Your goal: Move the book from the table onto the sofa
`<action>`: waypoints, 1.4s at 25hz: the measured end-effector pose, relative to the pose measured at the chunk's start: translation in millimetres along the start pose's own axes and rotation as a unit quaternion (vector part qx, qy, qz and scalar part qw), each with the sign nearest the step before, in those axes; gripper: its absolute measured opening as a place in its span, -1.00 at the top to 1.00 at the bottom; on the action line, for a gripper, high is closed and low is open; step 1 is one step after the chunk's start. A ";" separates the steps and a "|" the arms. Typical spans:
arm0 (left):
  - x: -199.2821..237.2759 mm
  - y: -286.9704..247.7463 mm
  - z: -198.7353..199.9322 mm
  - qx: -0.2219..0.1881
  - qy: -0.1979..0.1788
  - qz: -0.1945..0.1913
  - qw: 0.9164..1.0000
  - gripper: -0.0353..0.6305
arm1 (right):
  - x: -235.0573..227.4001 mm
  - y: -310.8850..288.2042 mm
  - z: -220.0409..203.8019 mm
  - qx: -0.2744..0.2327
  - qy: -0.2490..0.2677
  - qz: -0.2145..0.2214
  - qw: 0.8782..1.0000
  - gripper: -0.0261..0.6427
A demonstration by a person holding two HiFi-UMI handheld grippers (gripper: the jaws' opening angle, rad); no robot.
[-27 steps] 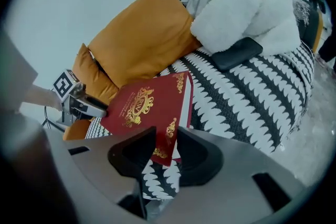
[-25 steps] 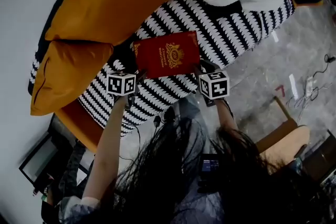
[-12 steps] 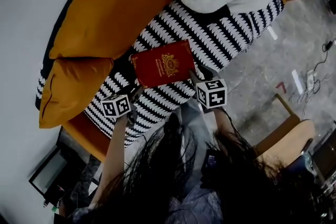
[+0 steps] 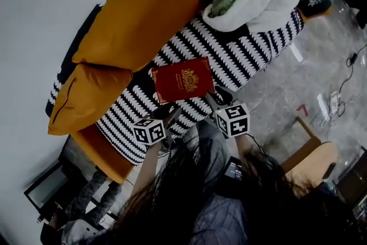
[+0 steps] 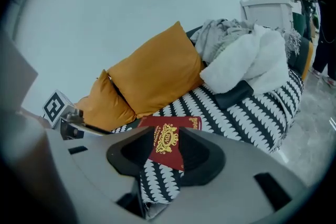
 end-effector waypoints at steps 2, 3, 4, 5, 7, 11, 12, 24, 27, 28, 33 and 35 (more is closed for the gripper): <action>-21.8 8.2 8.8 -0.019 -0.006 -0.022 1.000 0.28 | 9.5 8.6 11.9 -0.009 0.007 0.008 1.000 0.46; -31.7 13.6 13.7 -0.028 -0.011 -0.032 0.999 0.28 | 14.3 11.7 18.8 -0.012 0.011 0.012 1.000 0.46; -41.0 20.6 18.3 -0.037 -0.018 -0.040 0.998 0.28 | 20.1 15.0 25.6 -0.015 0.014 0.016 1.000 0.46; -49.8 29.2 22.3 -0.044 -0.027 -0.046 0.998 0.28 | 27.1 19.2 32.3 -0.017 0.016 0.020 1.000 0.46; -66.2 48.2 29.5 -0.053 -0.052 -0.054 0.996 0.28 | 41.9 30.7 46.0 -0.025 0.016 0.028 0.999 0.47; -91.1 85.9 38.0 -0.064 -0.111 -0.060 0.990 0.28 | 70.2 59.8 71.5 -0.054 0.009 0.038 0.998 0.51; -95.2 95.6 38.3 -0.064 -0.123 -0.061 0.988 0.28 | 77.6 66.7 76.3 -0.062 0.006 0.038 0.997 0.53; -133.0 187.4 34.6 -0.074 -0.244 -0.096 0.962 0.28 | 165.4 137.3 106.1 -0.127 0.017 0.020 0.992 0.60; -141.8 206.8 29.9 -0.081 -0.273 -0.114 0.952 0.29 | 185.6 153.5 104.0 -0.140 0.011 0.018 0.990 0.61; -142.9 214.0 28.7 -0.085 -0.278 -0.119 0.949 0.28 | 192.6 158.0 103.2 -0.145 0.006 0.015 0.989 0.61; -138.3 249.1 21.9 -0.103 -0.289 -0.142 0.941 0.29 | 225.9 175.8 97.9 -0.165 -0.001 -0.009 0.986 0.64; -133.1 261.7 17.1 -0.106 -0.295 -0.147 0.938 0.29 | 239.8 180.6 93.9 -0.173 0.000 -0.017 0.985 0.64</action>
Point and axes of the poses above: the fingertips, and each gripper's own axes: y backward along the fingers, x to its left, z out of its top, the point moved 7 cm from there along y, backward along the fingers, and after that the axes turned 5 degrees about y, right-handed, at the moved point
